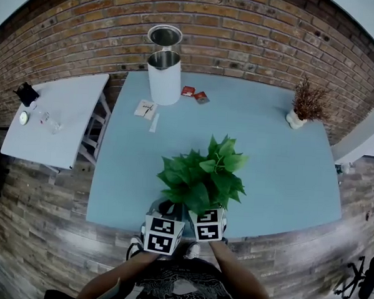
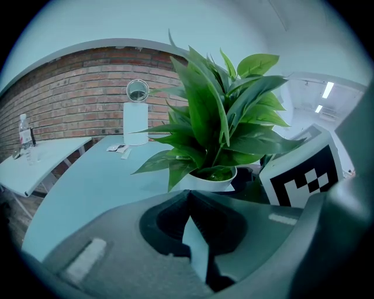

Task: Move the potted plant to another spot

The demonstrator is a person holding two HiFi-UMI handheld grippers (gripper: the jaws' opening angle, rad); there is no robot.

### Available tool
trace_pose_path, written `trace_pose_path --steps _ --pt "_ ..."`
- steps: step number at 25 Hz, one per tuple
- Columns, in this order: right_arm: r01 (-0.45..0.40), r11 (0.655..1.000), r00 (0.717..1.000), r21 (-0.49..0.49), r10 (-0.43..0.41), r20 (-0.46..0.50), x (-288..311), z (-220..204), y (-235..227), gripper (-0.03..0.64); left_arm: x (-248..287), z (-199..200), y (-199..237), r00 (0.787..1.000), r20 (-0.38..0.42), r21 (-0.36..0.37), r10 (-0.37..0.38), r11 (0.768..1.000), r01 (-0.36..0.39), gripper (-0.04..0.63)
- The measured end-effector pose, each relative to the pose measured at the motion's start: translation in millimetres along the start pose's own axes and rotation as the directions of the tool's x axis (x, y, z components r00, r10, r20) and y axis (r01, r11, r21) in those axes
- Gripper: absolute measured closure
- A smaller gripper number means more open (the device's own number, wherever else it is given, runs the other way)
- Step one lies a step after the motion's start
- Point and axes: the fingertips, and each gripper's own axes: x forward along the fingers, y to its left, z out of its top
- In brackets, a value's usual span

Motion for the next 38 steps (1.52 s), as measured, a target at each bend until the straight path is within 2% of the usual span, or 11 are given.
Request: trace_pose_path --steps 14,29,38 --pt "-0.022 1.000 1.000 -0.008 0.023 0.008 -25 -7 -54 0.150 22 12 -54 1.000 0.014 -0.018 0.028 0.999 -0.028 0.597" --pt "-0.030 0.999 0.999 -0.023 0.030 0.021 -22 -14 -68 0.147 36 7 -62 0.999 0.030 -0.049 0.043 0.998 -0.041 0.597" --pt "-0.060 0.998 0.998 -0.017 0.061 0.017 -34 -11 -62 0.147 22 -2 -62 0.998 0.013 -0.068 0.066 0.996 -0.065 0.597"
